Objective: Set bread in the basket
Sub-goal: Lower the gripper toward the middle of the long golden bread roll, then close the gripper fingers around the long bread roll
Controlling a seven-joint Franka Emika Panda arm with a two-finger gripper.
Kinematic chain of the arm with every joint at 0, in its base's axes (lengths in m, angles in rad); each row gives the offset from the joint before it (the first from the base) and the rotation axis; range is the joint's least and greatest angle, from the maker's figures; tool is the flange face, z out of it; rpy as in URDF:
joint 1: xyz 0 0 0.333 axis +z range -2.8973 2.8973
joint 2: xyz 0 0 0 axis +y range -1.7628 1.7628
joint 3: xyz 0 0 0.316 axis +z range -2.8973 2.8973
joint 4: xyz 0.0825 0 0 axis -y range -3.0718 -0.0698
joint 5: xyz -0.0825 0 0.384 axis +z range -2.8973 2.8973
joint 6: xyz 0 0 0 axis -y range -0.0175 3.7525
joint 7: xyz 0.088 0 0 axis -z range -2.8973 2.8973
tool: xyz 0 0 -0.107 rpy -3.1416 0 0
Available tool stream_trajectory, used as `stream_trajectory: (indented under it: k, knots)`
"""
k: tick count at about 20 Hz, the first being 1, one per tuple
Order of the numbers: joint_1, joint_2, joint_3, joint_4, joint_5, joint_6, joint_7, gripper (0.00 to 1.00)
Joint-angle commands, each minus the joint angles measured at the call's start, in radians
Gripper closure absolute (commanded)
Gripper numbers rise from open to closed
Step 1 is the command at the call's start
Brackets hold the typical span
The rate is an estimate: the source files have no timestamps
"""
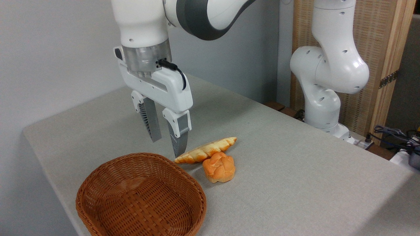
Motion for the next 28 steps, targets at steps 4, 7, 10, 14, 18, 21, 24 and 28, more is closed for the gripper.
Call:
stream_trajectory:
  k: [4,7,10,14,18,21,24,28]
  knots:
    - [-0.005,-0.069,-0.003,-0.110,-0.014,-0.027,0.075,0.00]
    - [-0.005,-0.094,-0.003,-0.193,-0.012,-0.030,0.127,0.00]
    - [-0.006,-0.093,-0.003,-0.242,-0.006,-0.024,0.241,0.00]
    - [-0.051,-0.074,-0.005,-0.253,-0.006,-0.015,0.275,0.00]
    - [-0.100,-0.073,-0.005,-0.253,-0.007,-0.026,0.272,0.00]
    - [-0.109,-0.068,-0.005,-0.278,-0.007,-0.029,0.275,0.00]
    - [-0.109,-0.063,-0.003,-0.279,-0.001,-0.027,0.293,0.00]
    - [-0.109,-0.054,-0.003,-0.281,-0.001,-0.026,0.305,0.00]
